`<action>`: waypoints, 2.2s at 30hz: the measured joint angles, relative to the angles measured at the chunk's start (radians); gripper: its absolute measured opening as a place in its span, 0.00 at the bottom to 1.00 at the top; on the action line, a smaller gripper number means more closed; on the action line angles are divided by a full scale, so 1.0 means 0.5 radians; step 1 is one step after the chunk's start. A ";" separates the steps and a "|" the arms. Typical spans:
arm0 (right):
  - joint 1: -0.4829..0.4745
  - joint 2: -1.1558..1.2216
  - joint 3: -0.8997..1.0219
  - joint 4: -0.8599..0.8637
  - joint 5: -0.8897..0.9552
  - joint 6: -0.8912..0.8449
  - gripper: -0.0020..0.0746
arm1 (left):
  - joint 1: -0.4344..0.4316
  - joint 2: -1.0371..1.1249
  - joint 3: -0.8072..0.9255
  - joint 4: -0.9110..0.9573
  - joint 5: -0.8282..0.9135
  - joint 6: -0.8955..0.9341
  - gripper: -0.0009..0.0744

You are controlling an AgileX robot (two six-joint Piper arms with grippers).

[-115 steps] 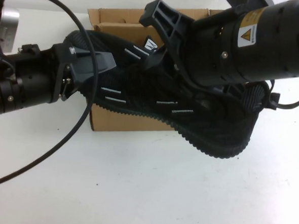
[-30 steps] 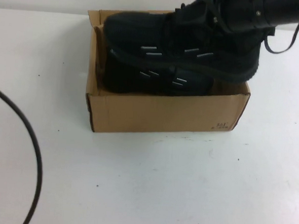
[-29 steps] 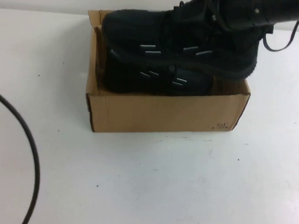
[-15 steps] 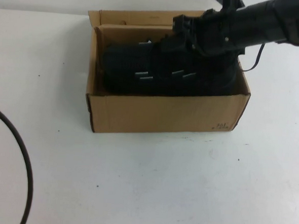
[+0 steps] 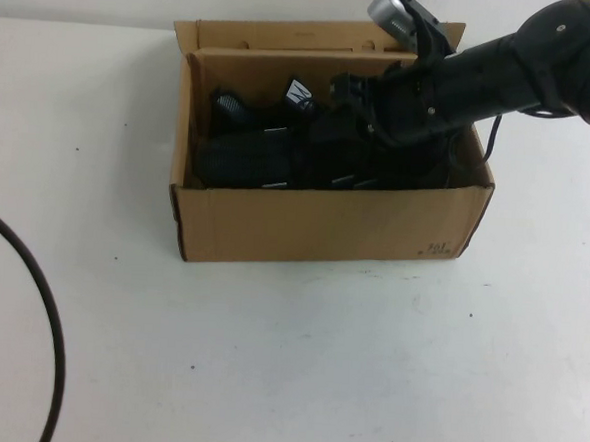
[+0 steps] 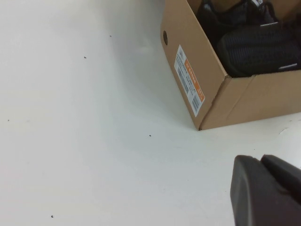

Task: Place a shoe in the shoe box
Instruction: Place the shoe in the shoe box

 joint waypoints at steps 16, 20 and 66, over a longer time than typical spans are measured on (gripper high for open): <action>0.020 0.125 -0.002 0.031 0.033 0.000 0.03 | 0.000 0.000 0.000 -0.007 0.000 -0.033 0.01; 0.041 0.156 -0.002 0.055 0.022 0.000 0.03 | 0.000 0.000 0.000 -0.011 0.000 -0.037 0.01; 0.044 -1.052 -0.094 -1.187 -0.011 0.240 0.02 | 0.000 -0.666 0.000 -0.250 0.094 0.487 0.01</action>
